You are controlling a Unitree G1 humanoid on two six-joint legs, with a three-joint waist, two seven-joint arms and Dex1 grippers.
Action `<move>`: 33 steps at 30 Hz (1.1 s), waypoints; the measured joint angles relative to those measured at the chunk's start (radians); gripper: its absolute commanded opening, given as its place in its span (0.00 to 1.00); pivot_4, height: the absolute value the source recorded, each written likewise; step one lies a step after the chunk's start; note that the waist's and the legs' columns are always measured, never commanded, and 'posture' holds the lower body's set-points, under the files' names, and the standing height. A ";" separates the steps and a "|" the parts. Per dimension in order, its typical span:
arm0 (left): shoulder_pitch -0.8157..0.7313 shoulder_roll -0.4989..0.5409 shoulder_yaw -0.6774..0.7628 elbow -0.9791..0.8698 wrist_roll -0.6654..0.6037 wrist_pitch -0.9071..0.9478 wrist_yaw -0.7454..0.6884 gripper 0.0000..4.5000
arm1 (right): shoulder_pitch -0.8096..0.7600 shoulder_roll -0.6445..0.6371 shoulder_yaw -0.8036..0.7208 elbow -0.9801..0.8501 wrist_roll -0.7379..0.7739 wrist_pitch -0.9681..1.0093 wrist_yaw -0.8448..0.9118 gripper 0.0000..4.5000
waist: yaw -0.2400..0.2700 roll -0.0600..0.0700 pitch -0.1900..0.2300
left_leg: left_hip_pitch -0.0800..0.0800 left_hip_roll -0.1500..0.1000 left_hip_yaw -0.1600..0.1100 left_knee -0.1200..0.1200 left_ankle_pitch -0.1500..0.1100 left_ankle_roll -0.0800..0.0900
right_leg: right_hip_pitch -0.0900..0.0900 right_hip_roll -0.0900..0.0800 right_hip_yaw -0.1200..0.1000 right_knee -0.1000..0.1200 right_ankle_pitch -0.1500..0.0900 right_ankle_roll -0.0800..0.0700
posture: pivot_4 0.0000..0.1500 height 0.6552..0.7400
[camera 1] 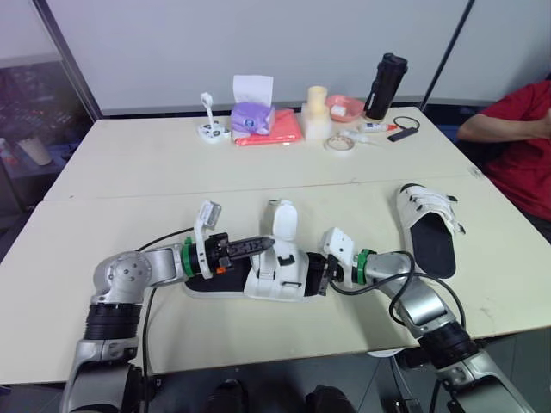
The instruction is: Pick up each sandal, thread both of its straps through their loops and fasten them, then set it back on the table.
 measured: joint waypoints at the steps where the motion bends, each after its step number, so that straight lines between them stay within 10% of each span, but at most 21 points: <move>1: -0.005 -0.009 0.014 0.014 -0.006 0.010 0.026 0.01 | 0.001 0.000 0.000 0.000 0.000 0.000 -0.001 0.00 | 0.000 0.000 0.000 | 0.000 -0.001 0.000 0.000 0.000 0.000 | 0.000 0.000 0.000 0.000 0.000 0.000 | 1.00 1.00; 6: -0.015 -0.047 0.082 0.047 -0.051 0.045 0.106 0.21 | 0.001 0.000 0.002 0.000 0.000 0.000 -0.003 0.00 | 0.001 -0.001 -0.001 | 0.000 -0.002 0.000 0.000 0.000 0.000 | 0.001 -0.001 0.000 0.000 0.000 0.000 | 1.00 1.00; 11: -0.018 -0.052 0.119 0.047 -0.081 0.054 0.136 0.76 | 0.001 0.000 0.002 0.000 0.000 0.000 -0.003 0.00 | 0.001 -0.001 -0.001 | 0.000 -0.003 0.000 0.000 0.000 -0.001 | 0.001 -0.001 0.000 0.000 0.000 0.000 | 1.00 1.00; 19: -0.100 -0.025 0.118 0.108 -0.019 -0.053 0.110 0.76 | 0.001 0.000 0.002 0.000 -0.001 0.000 -0.002 0.00 | 0.000 -0.001 -0.001 | 0.000 -0.004 0.000 0.000 0.001 -0.001 | 0.001 -0.001 -0.001 -0.001 0.000 0.001 | 1.00 1.00; 33: -0.382 0.071 -0.275 0.579 0.524 -0.546 -0.448 0.76 | -0.003 0.000 0.008 0.002 -0.004 -0.008 0.000 0.00 | -0.003 -0.002 -0.001 | -0.001 -0.004 0.000 -0.002 0.001 -0.002 | 0.000 -0.001 -0.001 -0.001 -0.001 0.002 | 1.00 1.00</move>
